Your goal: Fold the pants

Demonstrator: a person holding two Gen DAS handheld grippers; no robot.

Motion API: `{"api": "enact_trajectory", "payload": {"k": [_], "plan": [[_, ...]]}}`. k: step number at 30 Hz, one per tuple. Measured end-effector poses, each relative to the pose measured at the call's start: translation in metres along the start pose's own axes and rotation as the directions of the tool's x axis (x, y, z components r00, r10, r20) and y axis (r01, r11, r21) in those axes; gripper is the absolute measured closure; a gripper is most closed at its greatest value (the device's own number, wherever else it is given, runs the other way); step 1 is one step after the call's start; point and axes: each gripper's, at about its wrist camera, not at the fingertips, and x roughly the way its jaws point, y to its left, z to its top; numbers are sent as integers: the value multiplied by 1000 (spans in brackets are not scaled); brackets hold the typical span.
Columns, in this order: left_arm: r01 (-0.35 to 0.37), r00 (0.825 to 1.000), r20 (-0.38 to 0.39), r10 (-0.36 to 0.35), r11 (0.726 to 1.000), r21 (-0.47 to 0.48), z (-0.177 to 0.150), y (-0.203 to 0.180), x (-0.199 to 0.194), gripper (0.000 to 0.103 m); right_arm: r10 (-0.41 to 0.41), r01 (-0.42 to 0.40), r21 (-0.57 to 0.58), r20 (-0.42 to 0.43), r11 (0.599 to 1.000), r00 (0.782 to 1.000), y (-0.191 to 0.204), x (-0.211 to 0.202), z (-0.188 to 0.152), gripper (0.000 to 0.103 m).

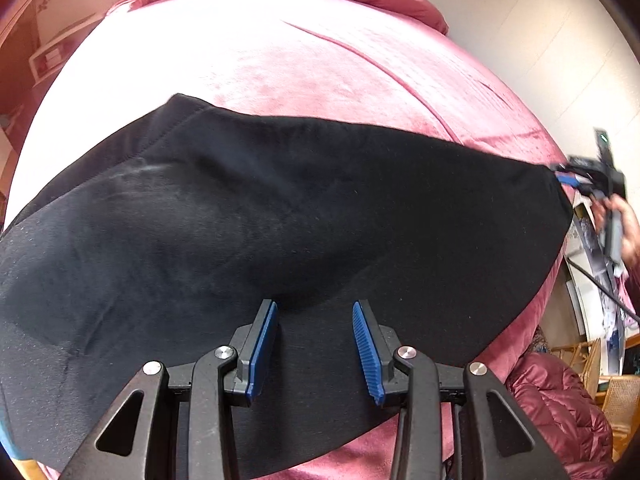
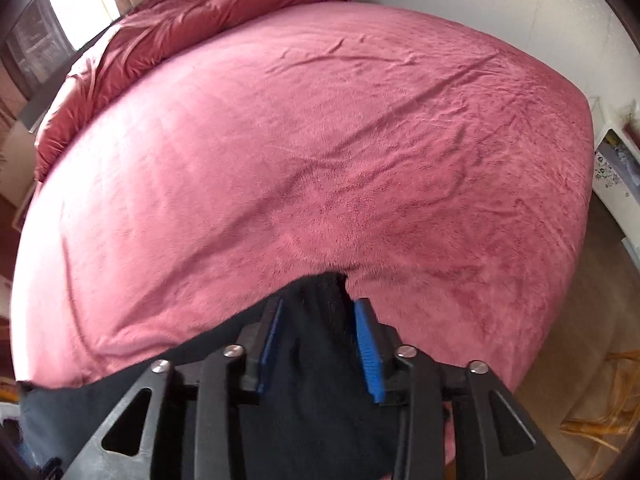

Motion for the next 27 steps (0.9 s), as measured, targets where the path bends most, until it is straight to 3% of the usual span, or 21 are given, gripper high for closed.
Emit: {"api": "enact_trajectory", "payload": {"k": [2,6,8,10,12,15,17,19,23,27], "plan": [[3,1000,8,-3,1000,-15,-1,5,-3,63,24,-24,28,7,999,1000,-8,-19,-16,65],[17,1000,25,-16,999,-43,-7,19,-13,63,95,-99,202,33,974,995,-47,-44,-57,65],[22,999,34,-21,999,-44,-11,25,-18,63,112,-117,271,32,955,993,-63,-44,-75,66],[25,999,41,-24,999,-46,-19,29,-23,63,141,-137,343,15,929,990,-76,-35,-92,76],[27,999,44,-24,998,-52,-27,34,-27,63,202,-194,414,23,889,979,-84,-22,-103,76],[19,999,47,-17,998,-58,-30,29,-27,63,227,-224,480,52,848,973,-86,-8,-105,76],[17,998,54,-14,998,-55,-32,29,-31,63,202,-195,477,37,857,979,-81,1,-102,77],[6,999,53,-4,999,-49,-34,29,-32,63,176,-170,455,30,874,984,-73,2,-99,89],[-41,999,30,42,998,-51,-35,33,-32,63,84,-84,397,18,914,996,-65,-7,-102,98],[-79,997,-8,79,992,-98,-41,48,-26,63,78,-66,392,-13,917,997,-64,4,-105,97]]}}
